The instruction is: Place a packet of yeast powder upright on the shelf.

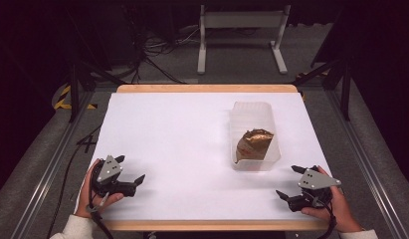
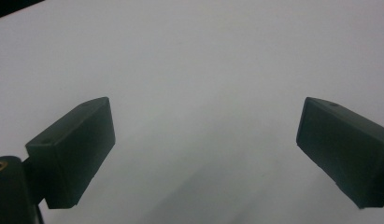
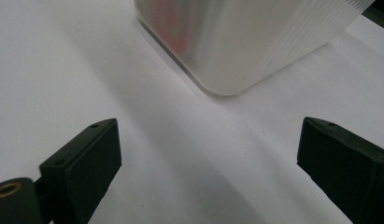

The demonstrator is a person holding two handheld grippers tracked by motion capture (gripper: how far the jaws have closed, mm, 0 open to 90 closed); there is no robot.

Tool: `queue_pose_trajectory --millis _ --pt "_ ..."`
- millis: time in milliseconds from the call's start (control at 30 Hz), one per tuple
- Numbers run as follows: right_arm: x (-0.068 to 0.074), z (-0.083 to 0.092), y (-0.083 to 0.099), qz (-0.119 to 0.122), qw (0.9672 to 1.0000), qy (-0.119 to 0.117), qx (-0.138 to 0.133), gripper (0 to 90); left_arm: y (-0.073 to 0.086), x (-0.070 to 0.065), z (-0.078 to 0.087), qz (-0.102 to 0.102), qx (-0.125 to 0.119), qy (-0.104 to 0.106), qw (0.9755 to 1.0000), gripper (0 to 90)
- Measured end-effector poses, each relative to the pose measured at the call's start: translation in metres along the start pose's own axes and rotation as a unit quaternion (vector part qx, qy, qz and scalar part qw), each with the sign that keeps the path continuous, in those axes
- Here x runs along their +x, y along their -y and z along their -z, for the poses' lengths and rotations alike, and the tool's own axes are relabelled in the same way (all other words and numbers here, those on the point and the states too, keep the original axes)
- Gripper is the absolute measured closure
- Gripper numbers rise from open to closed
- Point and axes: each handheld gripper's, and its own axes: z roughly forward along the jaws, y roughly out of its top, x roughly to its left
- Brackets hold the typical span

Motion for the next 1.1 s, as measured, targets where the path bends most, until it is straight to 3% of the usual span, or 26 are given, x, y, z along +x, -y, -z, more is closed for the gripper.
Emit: queue_pose_trajectory --millis 100,167,333,1100 --pt "-0.0001 -0.0004 -0.0001 0.0 1.0 0.001 0.0 7.1 0.0036 0.0021 0.0046 0.015 -0.012 0.0 0.9998 5.5" --pt "0.0 -0.0005 -0.0002 -0.002 1.0 0.001 0.002 7.1 0.0068 0.0027 0.0085 0.036 -0.022 0.009 0.9991 5.5" --pt "-0.0003 -0.0005 -0.0006 -0.002 1.0 0.002 0.001 7.1 0.0077 0.0022 0.0089 0.049 -0.03 0.017 0.9982 5.5" --pt "-0.0006 0.0009 -0.0012 -0.002 1.0 0.004 -0.003 7.1 0.0064 0.0005 0.009 0.049 -0.031 0.018 0.9982 5.5"
